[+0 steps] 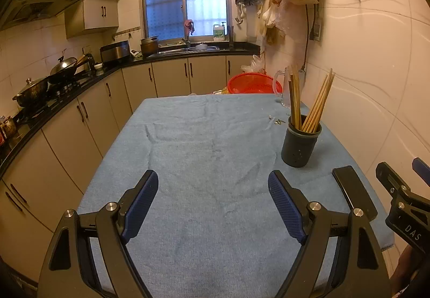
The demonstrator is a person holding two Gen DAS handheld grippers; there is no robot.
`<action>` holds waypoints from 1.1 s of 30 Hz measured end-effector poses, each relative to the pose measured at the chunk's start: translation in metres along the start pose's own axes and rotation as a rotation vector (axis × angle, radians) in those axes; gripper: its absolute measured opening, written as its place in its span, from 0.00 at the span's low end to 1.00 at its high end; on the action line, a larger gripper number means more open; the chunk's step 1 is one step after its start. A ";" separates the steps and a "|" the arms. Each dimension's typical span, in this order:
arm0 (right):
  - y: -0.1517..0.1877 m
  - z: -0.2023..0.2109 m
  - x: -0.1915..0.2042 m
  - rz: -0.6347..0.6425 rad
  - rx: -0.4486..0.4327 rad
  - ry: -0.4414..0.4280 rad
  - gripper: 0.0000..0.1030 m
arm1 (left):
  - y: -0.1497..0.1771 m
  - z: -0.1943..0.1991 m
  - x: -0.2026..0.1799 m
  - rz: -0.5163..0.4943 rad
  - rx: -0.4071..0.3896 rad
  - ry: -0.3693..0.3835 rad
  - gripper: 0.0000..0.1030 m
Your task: Organize utensils
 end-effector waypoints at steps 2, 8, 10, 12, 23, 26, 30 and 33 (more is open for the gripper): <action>0.000 0.000 0.001 0.001 0.000 0.001 1.00 | -0.001 -0.001 0.000 -0.001 0.003 0.001 0.80; 0.001 -0.001 0.002 0.001 0.009 -0.001 1.00 | -0.001 -0.003 0.000 -0.003 0.010 0.000 0.80; 0.001 -0.002 0.001 0.001 0.011 -0.001 1.00 | -0.001 -0.003 0.000 -0.001 0.008 -0.001 0.80; 0.001 -0.002 0.001 0.001 0.011 0.000 1.00 | 0.000 -0.004 0.000 -0.002 0.009 0.000 0.80; 0.003 -0.005 0.001 -0.001 0.022 -0.005 1.00 | 0.001 -0.004 -0.002 -0.004 0.008 0.000 0.80; 0.004 -0.006 0.001 -0.002 0.025 -0.006 1.00 | 0.001 -0.004 -0.002 -0.003 0.011 0.000 0.80; 0.004 -0.006 0.001 -0.002 0.025 -0.004 1.00 | 0.001 -0.004 -0.003 -0.004 0.010 0.002 0.80; 0.004 -0.007 0.001 -0.003 0.026 -0.006 1.00 | 0.001 -0.004 -0.003 -0.004 0.010 0.002 0.80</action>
Point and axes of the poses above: each gripper's, at about its wrist camera, not at the fingertips, and z roughly against the way its jaws point, x to its left, y to its underside, the point moved 2 cm from there along -z, roughly the way its jaws point, and after that the axes turned 14 degrees about -y, right-handed, at the moved point
